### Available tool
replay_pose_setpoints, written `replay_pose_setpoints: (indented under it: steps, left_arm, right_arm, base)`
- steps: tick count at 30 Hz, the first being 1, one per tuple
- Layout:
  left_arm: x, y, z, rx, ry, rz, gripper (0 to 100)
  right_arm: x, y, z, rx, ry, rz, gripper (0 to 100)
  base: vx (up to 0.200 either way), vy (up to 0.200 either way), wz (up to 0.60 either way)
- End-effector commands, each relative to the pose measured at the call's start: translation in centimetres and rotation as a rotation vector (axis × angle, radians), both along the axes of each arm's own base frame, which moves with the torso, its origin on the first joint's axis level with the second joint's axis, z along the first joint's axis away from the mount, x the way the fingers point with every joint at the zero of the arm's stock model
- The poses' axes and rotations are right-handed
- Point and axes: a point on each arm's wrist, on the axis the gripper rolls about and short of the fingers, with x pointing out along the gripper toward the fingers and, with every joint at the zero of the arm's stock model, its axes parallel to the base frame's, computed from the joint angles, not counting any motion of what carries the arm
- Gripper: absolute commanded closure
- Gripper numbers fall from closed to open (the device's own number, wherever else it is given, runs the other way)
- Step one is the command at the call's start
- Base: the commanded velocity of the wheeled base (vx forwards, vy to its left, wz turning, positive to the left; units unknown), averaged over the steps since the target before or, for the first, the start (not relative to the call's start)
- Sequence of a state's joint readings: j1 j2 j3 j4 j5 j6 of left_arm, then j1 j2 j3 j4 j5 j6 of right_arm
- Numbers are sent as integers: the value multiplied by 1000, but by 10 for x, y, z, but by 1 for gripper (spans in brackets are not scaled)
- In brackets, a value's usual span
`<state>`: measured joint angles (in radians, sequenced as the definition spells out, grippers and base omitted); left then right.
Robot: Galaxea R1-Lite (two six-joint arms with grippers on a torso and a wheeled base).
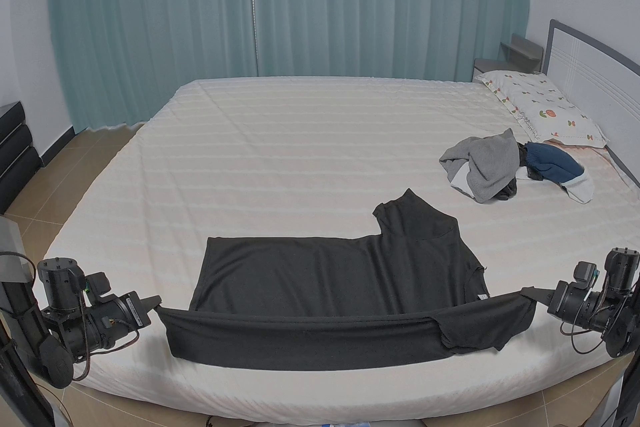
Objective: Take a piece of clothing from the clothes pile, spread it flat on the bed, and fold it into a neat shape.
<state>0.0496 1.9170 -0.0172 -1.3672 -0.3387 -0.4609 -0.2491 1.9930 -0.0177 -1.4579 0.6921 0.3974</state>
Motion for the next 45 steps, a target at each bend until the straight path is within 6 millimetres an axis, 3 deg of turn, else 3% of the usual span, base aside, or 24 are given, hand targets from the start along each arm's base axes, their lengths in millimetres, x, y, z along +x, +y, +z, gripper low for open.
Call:
replay_pose_setpoints:
  steps: [1, 29, 35, 38, 45]
  left_arm:
    - [-9, -1, 8, 19, -12, -17, 100]
    - [-48, -3, 15, 196, 101, -166, 100]
    - [-53, -3, 11, 245, 139, -217, 100]
    - [-49, -3, 12, 248, 133, -218, 100]
    - [-13, -5, 26, 142, 84, -153, 100]
  right_arm:
    - [-11, 3, 11, -4, -5, -2, 100]
    - [-56, 12, 21, -98, 155, 28, 100]
    - [-58, 12, 19, -112, 176, 29, 100]
    - [-53, 11, 18, -115, 187, 23, 100]
    - [-25, 5, 20, -124, 176, 23, 100]
  base:
    - [0, 0, 0]
    - [0, 0, 0]
    - [0, 0, 0]
    - [0, 0, 0]
    - [0, 0, 0]
